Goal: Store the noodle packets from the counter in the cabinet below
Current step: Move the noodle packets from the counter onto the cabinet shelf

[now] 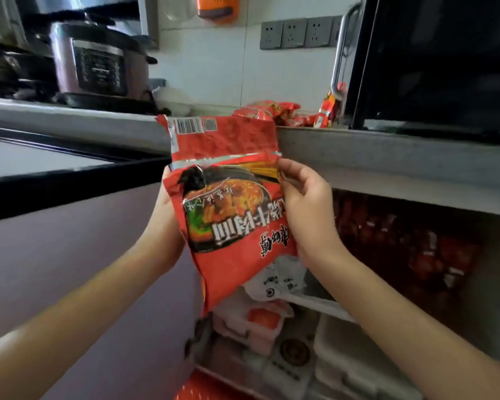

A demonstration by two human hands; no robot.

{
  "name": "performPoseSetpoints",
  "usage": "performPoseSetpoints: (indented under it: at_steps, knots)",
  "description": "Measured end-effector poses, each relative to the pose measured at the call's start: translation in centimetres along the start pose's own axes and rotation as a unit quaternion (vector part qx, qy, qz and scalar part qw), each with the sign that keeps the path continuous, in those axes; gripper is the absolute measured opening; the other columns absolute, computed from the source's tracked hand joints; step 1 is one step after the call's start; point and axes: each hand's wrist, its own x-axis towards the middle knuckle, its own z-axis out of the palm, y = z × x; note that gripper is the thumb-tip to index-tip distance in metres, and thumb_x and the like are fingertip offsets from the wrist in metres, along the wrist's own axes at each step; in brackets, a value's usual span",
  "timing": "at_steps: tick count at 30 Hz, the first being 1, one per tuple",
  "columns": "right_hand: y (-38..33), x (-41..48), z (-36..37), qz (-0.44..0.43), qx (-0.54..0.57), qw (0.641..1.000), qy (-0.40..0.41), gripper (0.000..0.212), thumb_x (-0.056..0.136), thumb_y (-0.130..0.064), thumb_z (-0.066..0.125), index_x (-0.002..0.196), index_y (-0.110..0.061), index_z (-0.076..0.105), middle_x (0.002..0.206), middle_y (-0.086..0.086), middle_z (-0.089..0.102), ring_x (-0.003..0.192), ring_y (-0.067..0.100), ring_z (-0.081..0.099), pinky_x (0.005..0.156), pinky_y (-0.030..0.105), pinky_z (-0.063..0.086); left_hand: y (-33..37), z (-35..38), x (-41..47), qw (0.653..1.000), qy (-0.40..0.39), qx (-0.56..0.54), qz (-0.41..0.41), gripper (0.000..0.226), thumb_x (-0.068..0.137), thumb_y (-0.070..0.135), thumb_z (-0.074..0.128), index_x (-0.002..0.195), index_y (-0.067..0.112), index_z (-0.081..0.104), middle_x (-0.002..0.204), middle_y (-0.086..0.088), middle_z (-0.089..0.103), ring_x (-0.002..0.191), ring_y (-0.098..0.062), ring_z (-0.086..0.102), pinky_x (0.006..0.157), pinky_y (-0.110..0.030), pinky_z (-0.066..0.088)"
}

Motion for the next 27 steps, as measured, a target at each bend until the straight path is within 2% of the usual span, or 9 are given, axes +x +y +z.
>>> performPoseSetpoints:
  at_steps: [2,3,5,8,12,16,18,21,27]
  knots:
    - [1.6,-1.2,-1.6,-0.001,0.006,0.999,0.031,0.032,0.095,-0.003,0.048,0.094,-0.034,0.058,0.110,0.000,0.065,0.105,0.016,0.063,0.093,0.042,0.052,-1.5,0.4,-1.4,0.999,-0.021,0.040,-0.010,0.054,0.073,0.047,0.060,0.117,0.015,0.052,0.103,0.000,0.067,0.093,-0.017,0.065,0.072,-0.029,0.056]
    - [2.4,-1.5,-2.4,-0.002,0.010,0.999,0.049,0.032,0.095,-0.003,0.048,0.095,-0.034,0.057,0.111,-0.001,0.065,0.106,0.015,0.063,0.093,0.043,0.052,-2.1,0.4,-1.9,0.998,-0.030,0.050,-0.018,0.043,0.083,0.038,0.057,0.121,0.018,0.051,0.107,-0.001,0.068,0.093,-0.018,0.067,0.072,-0.032,0.057]
    - [4.1,-1.9,-4.3,0.014,0.008,0.996,0.087,0.031,0.095,-0.004,0.048,0.095,-0.035,0.055,0.112,0.000,0.063,0.107,0.016,0.062,0.093,0.043,0.052,-4.0,0.8,-2.9,0.997,-0.041,0.043,-0.042,0.026,0.094,0.015,0.043,0.116,0.025,0.051,0.093,-0.001,0.069,0.076,-0.016,0.068,0.053,-0.025,0.054]
    - [6.5,-2.2,-6.8,0.093,0.060,0.983,0.148,0.027,0.094,-0.004,0.050,0.098,-0.031,0.051,0.113,0.001,0.061,0.106,0.019,0.062,0.090,0.040,0.054,-6.5,2.2,-3.7,0.995,-0.048,0.039,-0.078,0.031,0.091,0.001,0.037,0.107,0.025,0.049,0.080,0.001,0.061,0.054,-0.005,0.063,0.039,-0.014,0.045]
    - [9.5,-2.1,-9.4,0.195,0.071,0.962,0.177,0.028,0.094,-0.002,0.046,0.112,-0.024,0.045,0.114,0.004,0.059,0.101,0.021,0.062,0.081,0.035,0.055,-10.1,4.5,-4.6,0.985,-0.065,0.031,-0.157,0.025,0.093,0.014,0.040,0.115,0.023,0.050,0.097,-0.002,0.065,0.081,-0.016,0.065,0.058,-0.023,0.056]
    - [11.9,-2.4,-11.4,0.267,0.046,0.945,0.182,0.029,0.093,-0.004,0.045,0.115,-0.024,0.046,0.119,0.010,0.058,0.103,0.024,0.062,0.085,0.038,0.055,-12.9,7.1,-5.9,0.969,-0.144,0.017,-0.201,0.042,0.097,0.043,0.034,0.125,0.019,0.056,0.115,-0.002,0.069,0.100,-0.015,0.068,0.079,-0.025,0.058]
    - [13.1,-2.7,-12.5,0.281,0.029,0.940,0.191,0.033,0.094,-0.003,0.046,0.123,-0.018,0.046,0.118,0.011,0.058,0.103,0.024,0.061,0.082,0.034,0.055,-14.5,8.1,-6.3,0.966,-0.183,0.033,-0.181,0.031,0.089,0.042,0.051,0.117,0.027,0.055,0.111,0.005,0.070,0.097,-0.007,0.068,0.076,-0.020,0.057]
    - [14.3,-3.1,-13.8,0.288,0.013,0.934,0.209,0.038,0.093,-0.001,0.042,0.129,-0.015,0.044,0.119,0.011,0.056,0.103,0.024,0.059,0.084,0.034,0.053,-16.4,9.1,-6.5,0.962,-0.201,0.095,-0.156,0.057,0.069,0.029,0.079,0.118,0.029,0.051,0.111,0.007,0.069,0.100,-0.008,0.068,0.076,-0.019,0.056]
    - [15.5,-2.8,-15.7,0.249,0.012,0.939,0.238,0.034,0.093,-0.002,0.040,0.118,-0.025,0.043,0.119,0.007,0.055,0.106,0.025,0.060,0.093,0.045,0.052,-18.7,11.2,-4.6,0.964,-0.184,0.125,-0.148,0.063,0.072,0.020,0.079,0.126,0.020,0.047,0.115,0.001,0.066,0.094,-0.007,0.067,0.065,-0.014,0.055]
